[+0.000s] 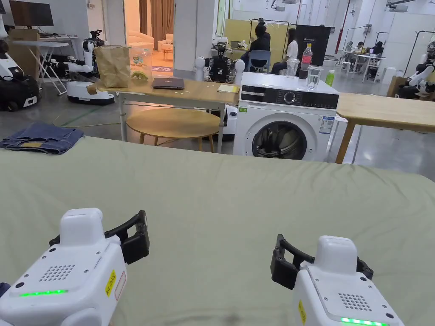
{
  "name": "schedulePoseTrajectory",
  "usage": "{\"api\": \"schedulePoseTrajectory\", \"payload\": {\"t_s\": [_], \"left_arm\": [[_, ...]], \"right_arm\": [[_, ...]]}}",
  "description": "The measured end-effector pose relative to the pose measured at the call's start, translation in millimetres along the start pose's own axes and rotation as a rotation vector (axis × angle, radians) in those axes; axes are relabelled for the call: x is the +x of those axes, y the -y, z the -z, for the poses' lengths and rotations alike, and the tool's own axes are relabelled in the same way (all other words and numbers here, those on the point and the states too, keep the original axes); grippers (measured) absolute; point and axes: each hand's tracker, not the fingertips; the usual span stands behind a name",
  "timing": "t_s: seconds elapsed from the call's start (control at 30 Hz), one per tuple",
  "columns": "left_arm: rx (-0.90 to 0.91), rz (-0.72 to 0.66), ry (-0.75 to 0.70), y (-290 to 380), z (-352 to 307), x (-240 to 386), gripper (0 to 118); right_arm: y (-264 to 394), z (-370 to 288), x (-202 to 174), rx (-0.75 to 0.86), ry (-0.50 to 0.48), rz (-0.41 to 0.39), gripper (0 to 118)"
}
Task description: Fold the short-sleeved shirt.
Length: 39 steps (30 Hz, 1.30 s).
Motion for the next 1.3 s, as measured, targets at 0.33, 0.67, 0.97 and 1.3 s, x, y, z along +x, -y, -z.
{"api": "schedulePoseTrajectory", "payload": {"t_s": [0.33,0.67,0.97,1.3], "left_arm": [[0.11,0.01,0.027,3,-1,-2,87],[0.04,0.071,-0.025,2,5,2,87],[0.026,0.111,-0.041,1,6,-2,87],[0.03,0.15,-0.038,5,6,1,87]], "right_arm": [[-1,12,-3,-0.034,0.118,-0.011,94],[-9,18,2,-0.119,0.073,0.148,94],[-8,22,0,-0.149,0.106,0.124,94],[-7,22,-7,-0.114,0.118,0.081,94]]}}
